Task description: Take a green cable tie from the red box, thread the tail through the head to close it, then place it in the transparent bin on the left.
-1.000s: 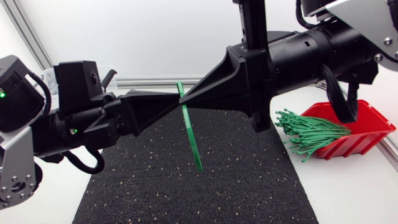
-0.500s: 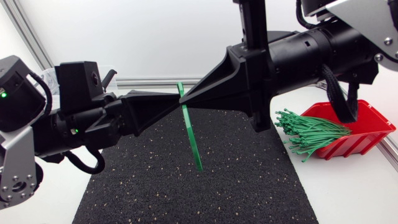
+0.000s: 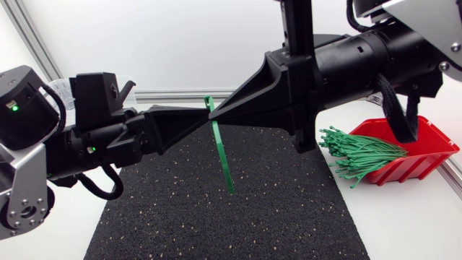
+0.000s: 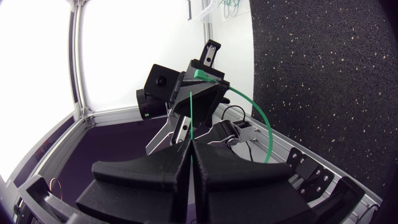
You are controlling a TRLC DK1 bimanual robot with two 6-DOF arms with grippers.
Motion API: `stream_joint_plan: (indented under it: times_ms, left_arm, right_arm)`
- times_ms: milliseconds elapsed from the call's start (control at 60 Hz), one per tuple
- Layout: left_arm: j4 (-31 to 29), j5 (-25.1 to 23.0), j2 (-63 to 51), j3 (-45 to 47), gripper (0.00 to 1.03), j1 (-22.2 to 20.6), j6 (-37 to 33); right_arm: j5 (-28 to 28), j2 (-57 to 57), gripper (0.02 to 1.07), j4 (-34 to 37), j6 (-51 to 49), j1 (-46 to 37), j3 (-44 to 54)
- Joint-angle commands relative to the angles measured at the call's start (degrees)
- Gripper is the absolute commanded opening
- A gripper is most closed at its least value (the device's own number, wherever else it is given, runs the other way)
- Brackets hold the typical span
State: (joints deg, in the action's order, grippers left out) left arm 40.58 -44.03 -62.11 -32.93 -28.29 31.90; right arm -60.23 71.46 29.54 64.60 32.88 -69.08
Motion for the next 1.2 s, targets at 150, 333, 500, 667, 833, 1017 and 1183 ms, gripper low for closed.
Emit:
stream_joint_plan:
  times_ms: [150,333,500,667,833,1017,1183]
  left_arm:
    - [1.0,0.2,-0.6,-1.6,0.04,0.1,1.0]
    - [1.0,0.2,-0.5,-1.7,0.04,-0.6,1.1]
    - [1.0,0.2,-0.1,-1.6,0.04,-1.1,1.1]
    - [1.1,0.2,0.0,-1.8,0.04,-1.0,1.1]
    - [1.1,0.2,0.0,-1.9,0.04,-0.7,1.1]
    - [1.1,0.2,0.0,-2.3,0.04,-0.4,1.4]
    - [1.1,0.2,-0.1,-2.3,0.04,-0.4,1.4]
  right_arm:
    - [-0.3,0.0,0.07,-0.8,2.0,-0.2,-0.2]
    - [-0.3,0.3,0.07,-1.2,2.0,-0.4,0.3]
    - [-0.3,0.6,0.07,-1.7,1.9,-0.5,0.6]
    - [-0.3,1.0,0.07,-1.7,1.9,-0.4,1.1]
    - [-0.3,1.0,0.07,-1.7,1.9,-0.5,1.5]
    - [-0.3,1.0,0.07,-1.9,1.9,-0.7,1.9]
    - [-0.2,1.0,0.07,-2.3,1.9,-0.9,2.3]
